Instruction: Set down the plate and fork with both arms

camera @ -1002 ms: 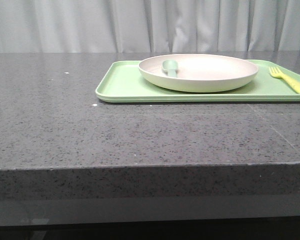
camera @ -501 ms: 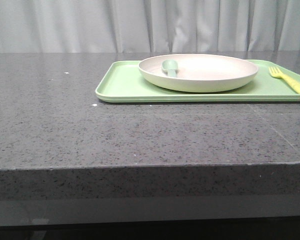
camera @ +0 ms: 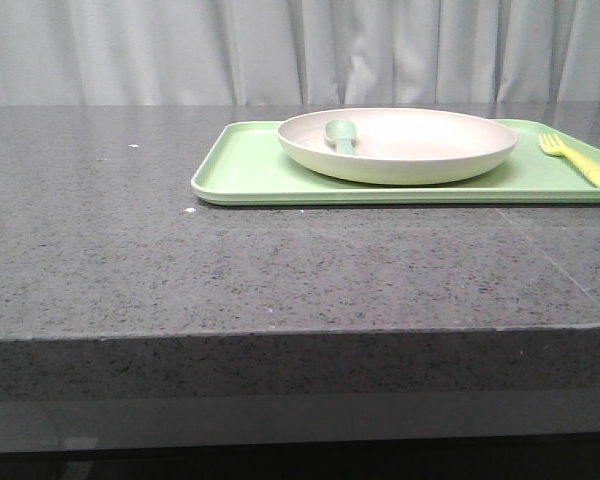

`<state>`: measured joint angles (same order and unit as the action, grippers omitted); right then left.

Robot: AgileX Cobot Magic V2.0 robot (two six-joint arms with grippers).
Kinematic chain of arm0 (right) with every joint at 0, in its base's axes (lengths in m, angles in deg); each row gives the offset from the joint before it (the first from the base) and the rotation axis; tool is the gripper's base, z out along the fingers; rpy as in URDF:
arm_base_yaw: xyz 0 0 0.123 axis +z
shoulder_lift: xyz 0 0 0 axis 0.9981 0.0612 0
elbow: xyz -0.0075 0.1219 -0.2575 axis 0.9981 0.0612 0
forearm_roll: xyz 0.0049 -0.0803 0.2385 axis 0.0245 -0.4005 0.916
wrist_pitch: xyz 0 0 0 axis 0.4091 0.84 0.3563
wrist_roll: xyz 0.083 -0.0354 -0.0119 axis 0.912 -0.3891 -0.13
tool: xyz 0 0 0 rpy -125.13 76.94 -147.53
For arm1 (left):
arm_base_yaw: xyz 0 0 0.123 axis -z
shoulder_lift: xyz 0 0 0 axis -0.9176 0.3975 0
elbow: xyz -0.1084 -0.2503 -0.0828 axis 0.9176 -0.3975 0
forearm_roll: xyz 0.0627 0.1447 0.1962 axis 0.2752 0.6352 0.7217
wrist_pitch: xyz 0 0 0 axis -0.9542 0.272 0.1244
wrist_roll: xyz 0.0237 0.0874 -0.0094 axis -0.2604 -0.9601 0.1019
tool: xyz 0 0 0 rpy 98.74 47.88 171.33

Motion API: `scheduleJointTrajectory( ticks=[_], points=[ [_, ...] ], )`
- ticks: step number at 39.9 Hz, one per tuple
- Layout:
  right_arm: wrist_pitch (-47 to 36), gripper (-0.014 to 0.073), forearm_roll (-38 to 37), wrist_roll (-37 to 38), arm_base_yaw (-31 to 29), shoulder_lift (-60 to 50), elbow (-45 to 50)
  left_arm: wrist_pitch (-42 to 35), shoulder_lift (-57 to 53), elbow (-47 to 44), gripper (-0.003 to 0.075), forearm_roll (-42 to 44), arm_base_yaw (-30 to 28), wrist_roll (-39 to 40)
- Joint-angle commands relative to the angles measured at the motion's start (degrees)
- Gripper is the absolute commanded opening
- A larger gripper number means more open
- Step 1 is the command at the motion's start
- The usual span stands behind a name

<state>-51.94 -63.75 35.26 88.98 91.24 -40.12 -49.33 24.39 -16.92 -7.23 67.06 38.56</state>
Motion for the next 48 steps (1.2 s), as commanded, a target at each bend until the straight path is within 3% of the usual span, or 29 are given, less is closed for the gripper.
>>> scheduleJointTrajectory(
  ticks=[1,7,13,21,48],
  points=[
    [-14.4,-0.0065,0.0,-0.3,-1.7,-4.6,6.4,-4.8,-1.4,-0.1,-0.0018,-0.1,0.4,0.5],
    [-24.9,-0.0065,2.8,-0.3,-4.2,-11.6,17.1,-4.8,-1.4,-0.1,-0.0018,-0.1,0.4,0.5],
    [-29.4,-0.0065,6.8,-0.3,-5.2,-17.4,25.0,-4.8,-1.4,-0.1,-0.0018,-0.1,0.4,0.5],
    [-36.2,-0.0065,6.9,-0.3,-5.3,-20.6,30.5,-4.8,-1.4,-0.1,-0.0018,-0.1,0.4,0.5],
    [-35.2,-0.0065,2.1,-0.3,-4.1,-20.5,30.4,-4.8,-1.2,-0.1,-0.0018,-0.1,0.4,0.5]
  ],
)
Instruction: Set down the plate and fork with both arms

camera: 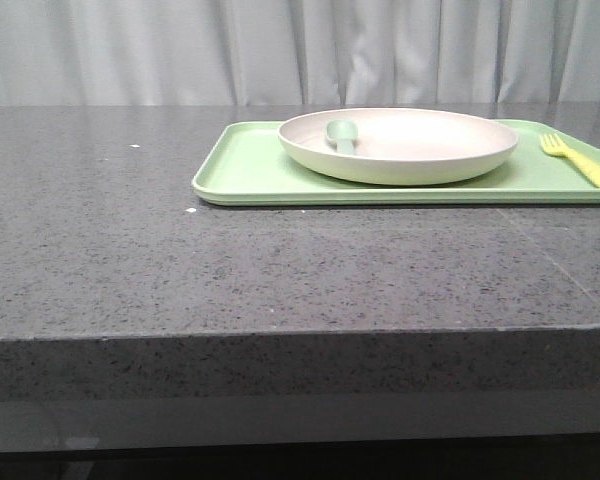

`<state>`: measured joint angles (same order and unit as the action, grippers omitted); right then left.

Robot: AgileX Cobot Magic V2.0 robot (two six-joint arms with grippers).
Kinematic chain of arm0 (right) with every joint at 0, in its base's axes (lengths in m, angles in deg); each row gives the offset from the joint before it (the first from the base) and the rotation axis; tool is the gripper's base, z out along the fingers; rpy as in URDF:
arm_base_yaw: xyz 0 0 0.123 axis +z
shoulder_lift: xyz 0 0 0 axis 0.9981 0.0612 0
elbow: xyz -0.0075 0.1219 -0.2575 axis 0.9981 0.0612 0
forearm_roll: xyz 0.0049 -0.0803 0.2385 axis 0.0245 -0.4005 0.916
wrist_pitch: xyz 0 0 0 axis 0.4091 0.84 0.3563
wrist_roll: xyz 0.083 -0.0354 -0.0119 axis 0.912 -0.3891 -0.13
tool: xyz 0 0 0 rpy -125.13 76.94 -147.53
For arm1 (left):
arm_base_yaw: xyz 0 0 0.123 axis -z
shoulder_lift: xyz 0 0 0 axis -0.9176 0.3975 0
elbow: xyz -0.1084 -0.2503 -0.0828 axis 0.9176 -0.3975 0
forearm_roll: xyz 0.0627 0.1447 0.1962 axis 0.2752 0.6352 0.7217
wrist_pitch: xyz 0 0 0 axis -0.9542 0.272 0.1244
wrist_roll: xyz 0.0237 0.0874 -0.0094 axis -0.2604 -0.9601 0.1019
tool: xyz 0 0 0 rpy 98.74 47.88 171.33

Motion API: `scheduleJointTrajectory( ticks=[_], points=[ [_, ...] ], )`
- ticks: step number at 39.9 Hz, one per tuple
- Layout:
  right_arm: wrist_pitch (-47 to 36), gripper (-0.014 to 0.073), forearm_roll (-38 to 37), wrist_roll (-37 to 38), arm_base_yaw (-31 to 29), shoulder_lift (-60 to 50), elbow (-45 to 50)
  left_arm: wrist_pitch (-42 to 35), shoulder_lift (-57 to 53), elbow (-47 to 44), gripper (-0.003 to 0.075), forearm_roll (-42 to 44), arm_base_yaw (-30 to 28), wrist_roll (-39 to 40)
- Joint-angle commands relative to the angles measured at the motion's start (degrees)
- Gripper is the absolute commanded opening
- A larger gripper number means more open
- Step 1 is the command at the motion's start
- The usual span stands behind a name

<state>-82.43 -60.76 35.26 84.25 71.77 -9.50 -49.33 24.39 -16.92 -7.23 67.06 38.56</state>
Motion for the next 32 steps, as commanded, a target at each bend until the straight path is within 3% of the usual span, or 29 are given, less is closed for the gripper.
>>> scheduleJointTrajectory(
  ticks=[1,32],
  points=[
    [-4.7,-0.0065,-0.9,-0.3,0.9,-1.1,-0.2,-4.8,-1.2,-0.1,-0.0018,-0.1,0.4,0.5],
    [-4.8,-0.0067,-0.9,-0.3,1.5,-1.1,-0.2,-4.8,-1.2,-0.1,-0.0018,-0.1,0.4,0.5]
  ],
)
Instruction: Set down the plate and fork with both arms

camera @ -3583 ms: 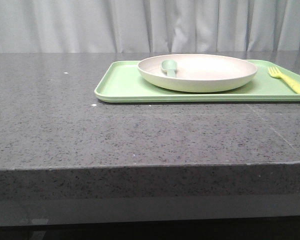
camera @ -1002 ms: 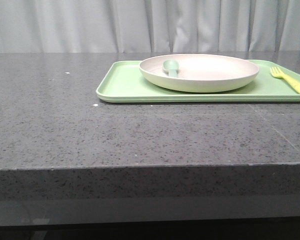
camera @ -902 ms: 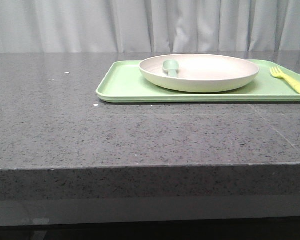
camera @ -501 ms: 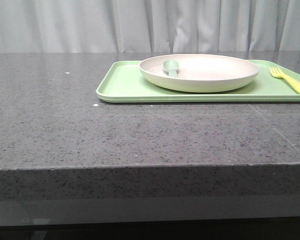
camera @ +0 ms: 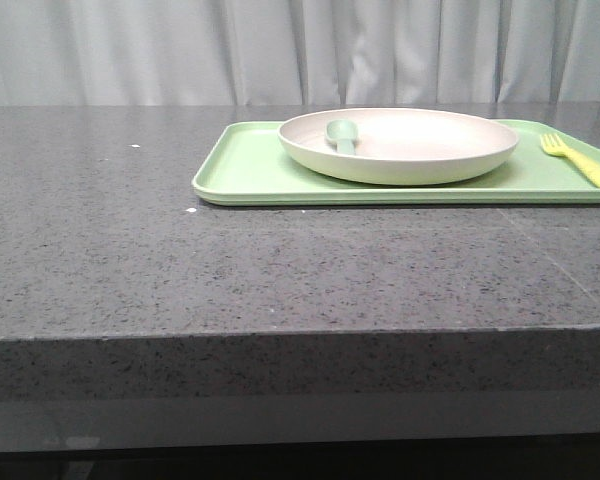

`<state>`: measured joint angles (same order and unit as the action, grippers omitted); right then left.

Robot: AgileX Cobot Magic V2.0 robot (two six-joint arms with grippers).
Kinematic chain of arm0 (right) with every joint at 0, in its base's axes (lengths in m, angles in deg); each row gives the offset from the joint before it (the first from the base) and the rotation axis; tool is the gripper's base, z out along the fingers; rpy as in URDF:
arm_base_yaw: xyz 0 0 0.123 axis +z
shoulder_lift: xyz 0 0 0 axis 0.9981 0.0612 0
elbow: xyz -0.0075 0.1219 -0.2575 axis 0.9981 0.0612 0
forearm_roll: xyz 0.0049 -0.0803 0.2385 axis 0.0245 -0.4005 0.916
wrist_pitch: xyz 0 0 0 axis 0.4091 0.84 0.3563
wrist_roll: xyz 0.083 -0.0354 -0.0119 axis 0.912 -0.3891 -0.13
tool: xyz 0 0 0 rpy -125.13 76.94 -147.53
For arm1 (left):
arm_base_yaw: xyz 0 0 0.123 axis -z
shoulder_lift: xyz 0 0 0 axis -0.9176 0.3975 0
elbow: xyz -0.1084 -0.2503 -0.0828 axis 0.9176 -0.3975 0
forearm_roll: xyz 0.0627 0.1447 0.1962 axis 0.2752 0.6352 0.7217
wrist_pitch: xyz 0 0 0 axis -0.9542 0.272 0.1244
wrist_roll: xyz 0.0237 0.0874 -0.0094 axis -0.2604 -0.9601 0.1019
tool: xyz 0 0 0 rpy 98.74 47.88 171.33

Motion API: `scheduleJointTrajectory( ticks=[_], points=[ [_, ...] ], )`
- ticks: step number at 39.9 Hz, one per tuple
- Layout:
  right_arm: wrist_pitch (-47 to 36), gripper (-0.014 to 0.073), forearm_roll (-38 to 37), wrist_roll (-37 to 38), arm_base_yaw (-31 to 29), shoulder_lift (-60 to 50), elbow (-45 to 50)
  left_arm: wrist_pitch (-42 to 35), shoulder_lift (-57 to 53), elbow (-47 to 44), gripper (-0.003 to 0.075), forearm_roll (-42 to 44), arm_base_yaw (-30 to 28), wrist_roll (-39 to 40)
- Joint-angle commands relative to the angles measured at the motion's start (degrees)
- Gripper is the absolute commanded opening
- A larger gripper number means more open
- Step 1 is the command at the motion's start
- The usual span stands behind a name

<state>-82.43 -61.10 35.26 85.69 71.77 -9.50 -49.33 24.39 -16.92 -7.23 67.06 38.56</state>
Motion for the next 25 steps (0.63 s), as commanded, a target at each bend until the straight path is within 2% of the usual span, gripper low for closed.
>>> scheduleJointTrajectory(
  ticks=[1,25],
  points=[
    [-4.8,-0.0067,-0.5,-0.3,0.0,-1.1,-0.2,-4.8,-1.2,-0.1,-0.0018,-0.1,0.4,0.5],
    [-4.8,-0.0067,-0.5,-0.3,0.4,-1.1,-0.2,-4.8,-1.2,-0.1,-0.0018,-0.1,0.4,0.5]
  ],
)
